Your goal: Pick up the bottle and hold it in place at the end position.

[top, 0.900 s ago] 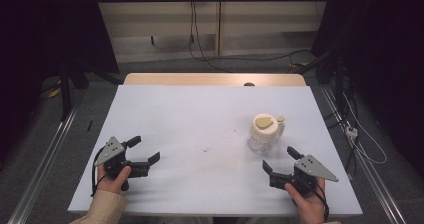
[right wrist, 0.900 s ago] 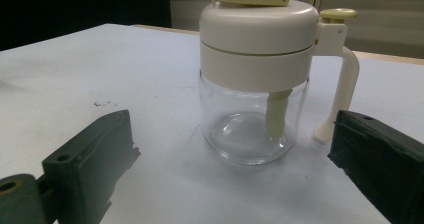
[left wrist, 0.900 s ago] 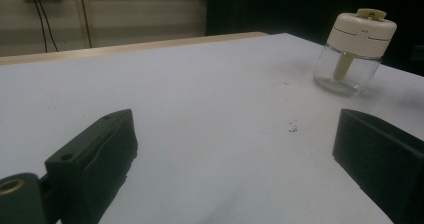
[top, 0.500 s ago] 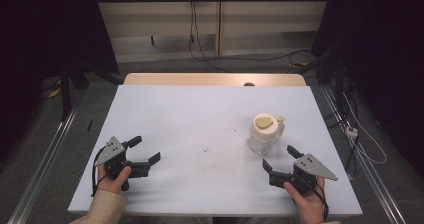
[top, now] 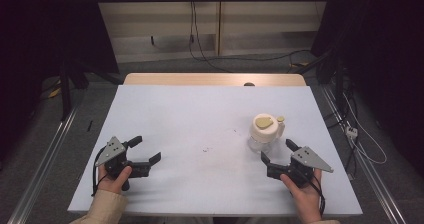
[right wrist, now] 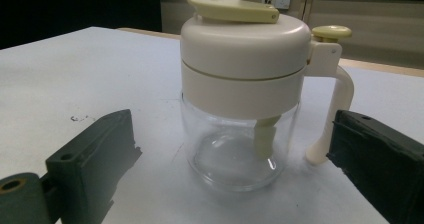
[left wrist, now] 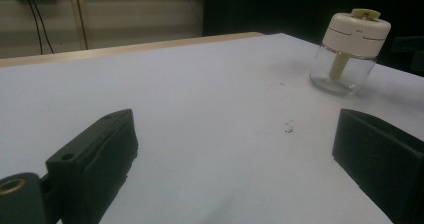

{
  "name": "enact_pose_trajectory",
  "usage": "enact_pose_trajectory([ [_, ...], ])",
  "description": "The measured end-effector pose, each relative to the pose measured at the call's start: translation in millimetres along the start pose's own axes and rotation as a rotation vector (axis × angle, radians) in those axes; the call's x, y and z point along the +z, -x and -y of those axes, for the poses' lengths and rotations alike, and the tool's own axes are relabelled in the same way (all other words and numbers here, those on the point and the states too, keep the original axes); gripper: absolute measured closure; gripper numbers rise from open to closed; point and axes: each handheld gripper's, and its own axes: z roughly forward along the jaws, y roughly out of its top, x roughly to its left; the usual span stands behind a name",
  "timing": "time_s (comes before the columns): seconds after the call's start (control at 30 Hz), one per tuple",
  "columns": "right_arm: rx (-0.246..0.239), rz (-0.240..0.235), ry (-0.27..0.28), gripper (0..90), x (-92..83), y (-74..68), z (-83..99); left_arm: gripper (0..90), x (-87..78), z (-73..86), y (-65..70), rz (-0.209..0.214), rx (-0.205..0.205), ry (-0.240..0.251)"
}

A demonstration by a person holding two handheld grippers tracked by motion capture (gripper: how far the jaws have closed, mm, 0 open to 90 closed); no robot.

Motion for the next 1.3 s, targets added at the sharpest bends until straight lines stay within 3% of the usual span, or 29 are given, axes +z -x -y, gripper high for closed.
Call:
enact_pose_trajectory([
  [0.27, -0.003, 0.007, 0.003, 4.1, 6.8, 1.8, -4.1, 3.8, 1.3, 0.4, 1.0, -0.001, 0.001, -0.005],
  [0.47, 0.025, 0.005, -0.003, 4.2, 16.6, 2.1, -5.9, 3.8, 1.5, 0.3, 1.6, 0.004, 0.006, -0.006],
  [0.7, 0.006, 0.005, -0.012, 4.2, 29.8, -2.5, -9.0, 3.8, 1.1, 0.4, 1.3, 0.005, 0.003, -0.006],
  [1.13, 0.032, 0.039, -0.018, 4.8, 45.3, 0.8, -12.2, 3.8, 1.3, 0.9, 1.3, 0.008, -0.002, -0.009],
  [1.3, 0.042, 0.059, -0.029, 0.8, 50.1, 2.1, -12.6, 3.8, 1.9, 1.2, 1.1, 0.008, -0.001, -0.014],
])
